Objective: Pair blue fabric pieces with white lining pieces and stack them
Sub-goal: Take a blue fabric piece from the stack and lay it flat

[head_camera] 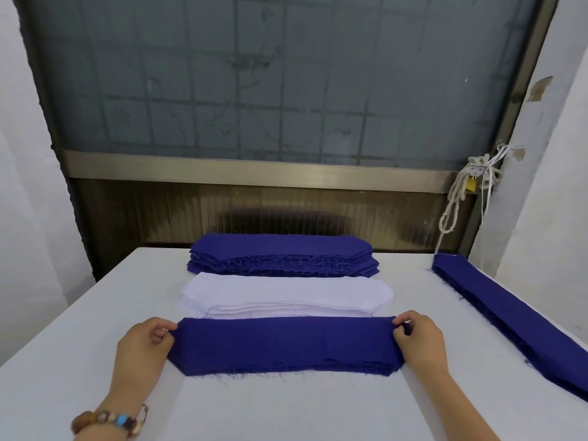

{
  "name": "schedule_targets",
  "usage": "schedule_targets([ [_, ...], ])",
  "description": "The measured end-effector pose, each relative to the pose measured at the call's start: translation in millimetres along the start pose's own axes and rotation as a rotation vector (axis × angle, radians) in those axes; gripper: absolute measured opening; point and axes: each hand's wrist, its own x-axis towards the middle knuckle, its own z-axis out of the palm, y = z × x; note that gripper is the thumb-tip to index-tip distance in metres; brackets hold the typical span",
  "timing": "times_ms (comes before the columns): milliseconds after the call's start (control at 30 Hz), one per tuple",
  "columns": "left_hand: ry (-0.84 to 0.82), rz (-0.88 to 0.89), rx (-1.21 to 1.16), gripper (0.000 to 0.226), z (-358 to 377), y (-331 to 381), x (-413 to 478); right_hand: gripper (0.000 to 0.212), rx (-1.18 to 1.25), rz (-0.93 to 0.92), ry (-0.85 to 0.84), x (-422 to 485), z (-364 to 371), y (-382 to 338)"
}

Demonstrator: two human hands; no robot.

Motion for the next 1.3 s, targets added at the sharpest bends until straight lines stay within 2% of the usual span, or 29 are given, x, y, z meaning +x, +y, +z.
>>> schedule_targets([
  [267, 0.014, 0.026, 0.036, 0.035, -1, -1, 1, 0.016, -0.006, -0.024, 0.023, -3, -2, -3],
  [433, 0.007, 0.204, 0.117, 0.051, -4, 7, -1, 0.017, -0.286, -0.195, 0.135, -10, -4, -9],
  [567, -0.157, 0.235, -0.016, 0.041, -1, 12, -7, 0.008, -0.201, -0.393, 0.022, -13, -4, -14],
  [667, -0.306, 0.229, -0.043, 0.031, 1, 13, -9, 0.007, -0.062, -0.479, -0.154, -19, -7, -16],
  [767, -0.371, 0.21, 0.042, 0.019, 1, 17, -7, 0.011, -0.104, -0.5, -0.326, -20, -7, -17],
  [833, -0.41, 0.213, 0.116, 0.024, 0, 18, -5, 0.012, -0.128, -0.495, -0.362, -19, -8, -17],
  [1067, -0.552, 0.194, 0.228, 0.031, -3, 25, 6, 0.012, -0.187, -0.497, -0.394, -19, -8, -24],
  [1167, -0.63, 0.148, 0.241, 0.024, -3, 33, 15, 0.014, -0.273, -0.465, -0.342, -20, 0, -35],
  [1233, -0.586, 0.15, 0.258, 0.01, 1, 41, 21, 0.016, -0.326, -0.432, -0.292, -22, 8, -46],
  [1300, -0.455, 0.188, 0.265, 0.009, 10, 50, 26, 0.018, -0.301, -0.438, -0.245, -23, 17, -58],
])
